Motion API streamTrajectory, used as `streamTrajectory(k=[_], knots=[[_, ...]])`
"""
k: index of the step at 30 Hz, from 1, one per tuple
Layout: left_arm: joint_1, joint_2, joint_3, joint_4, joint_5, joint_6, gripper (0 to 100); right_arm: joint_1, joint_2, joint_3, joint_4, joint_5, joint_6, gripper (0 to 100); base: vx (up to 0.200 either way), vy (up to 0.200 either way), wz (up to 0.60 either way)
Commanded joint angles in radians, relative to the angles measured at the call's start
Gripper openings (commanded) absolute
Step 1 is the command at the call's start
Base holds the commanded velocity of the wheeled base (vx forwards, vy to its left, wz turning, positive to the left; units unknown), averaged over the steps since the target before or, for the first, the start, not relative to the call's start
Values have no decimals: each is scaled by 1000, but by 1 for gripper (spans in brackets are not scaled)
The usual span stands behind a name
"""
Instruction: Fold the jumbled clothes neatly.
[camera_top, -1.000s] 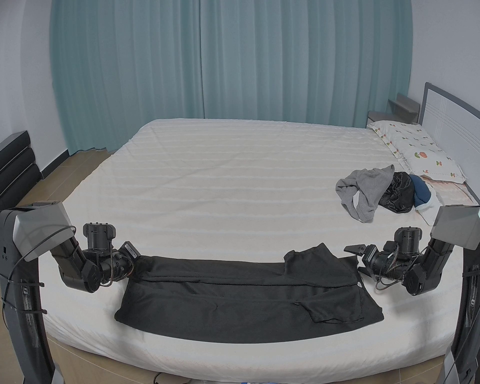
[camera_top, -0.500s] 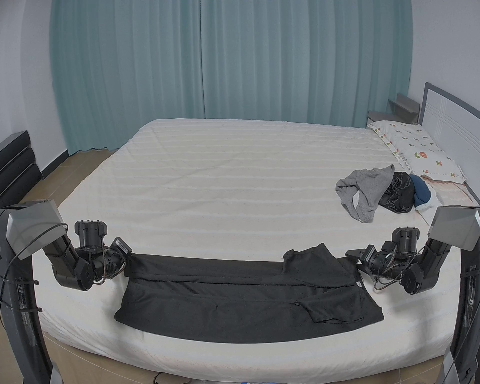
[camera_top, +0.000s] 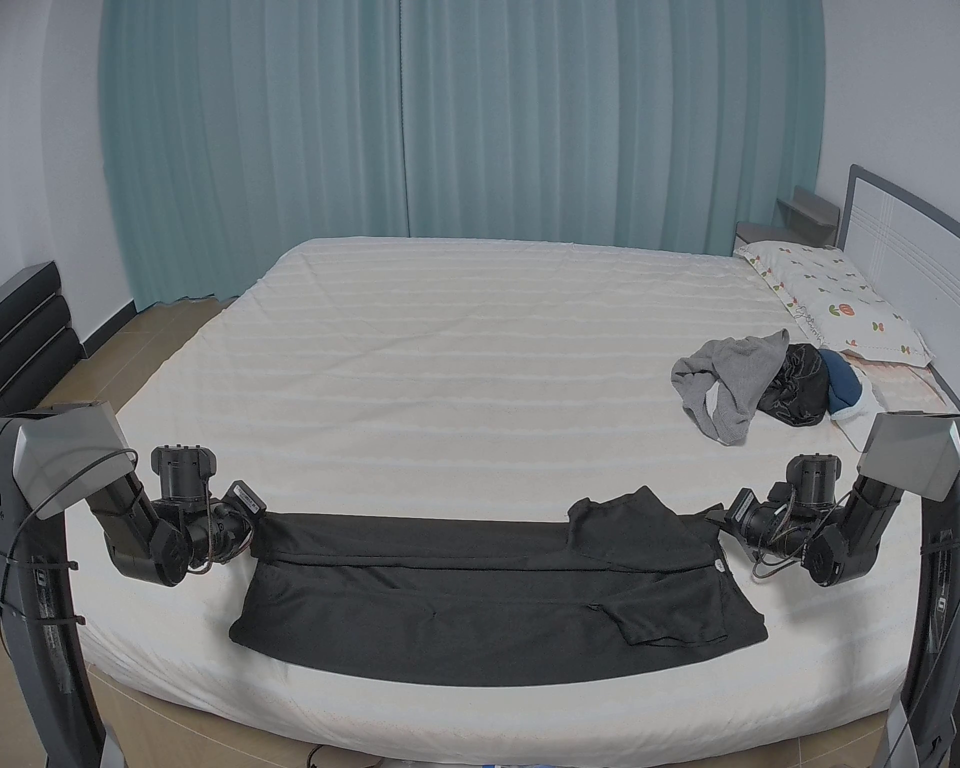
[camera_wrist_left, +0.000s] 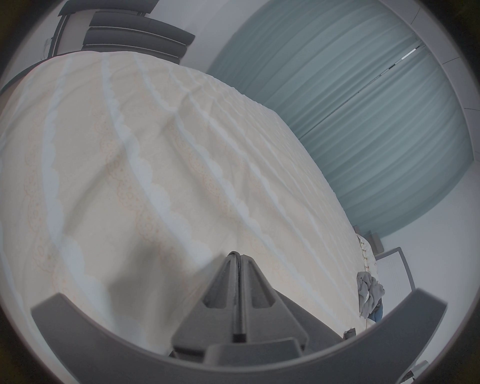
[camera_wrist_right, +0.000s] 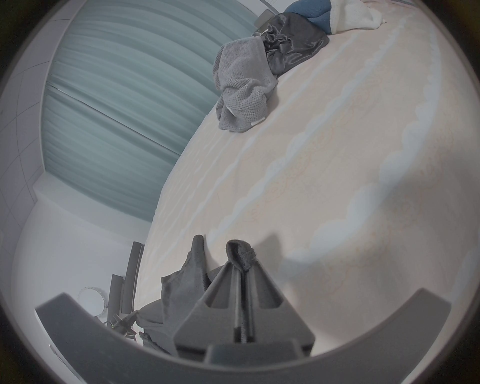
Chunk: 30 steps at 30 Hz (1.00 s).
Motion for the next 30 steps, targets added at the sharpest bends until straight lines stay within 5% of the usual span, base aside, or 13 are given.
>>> streamTrajectory(k=[1, 4, 5, 21, 30], knots=[[0, -2, 3, -1, -3, -2, 0, -13, -2, 1, -2, 0, 0, 0, 0, 0, 0], [0, -7, 4, 1, -4, -5, 0, -13, -5, 6, -2, 0, 0, 0, 0, 0, 0], [0, -7, 4, 1, -4, -5, 100, -12, -8, 7, -2, 0, 0, 100, 0, 0, 0], [0, -100, 152, -78, -13, -13, 100, -15, -107, 110, -15, 15, 7, 100, 0, 0, 0], [-13, -152, 237, -87, -13, -10, 100, -15, -137, 126, -17, 15, 38, 100, -200, 0, 0]])
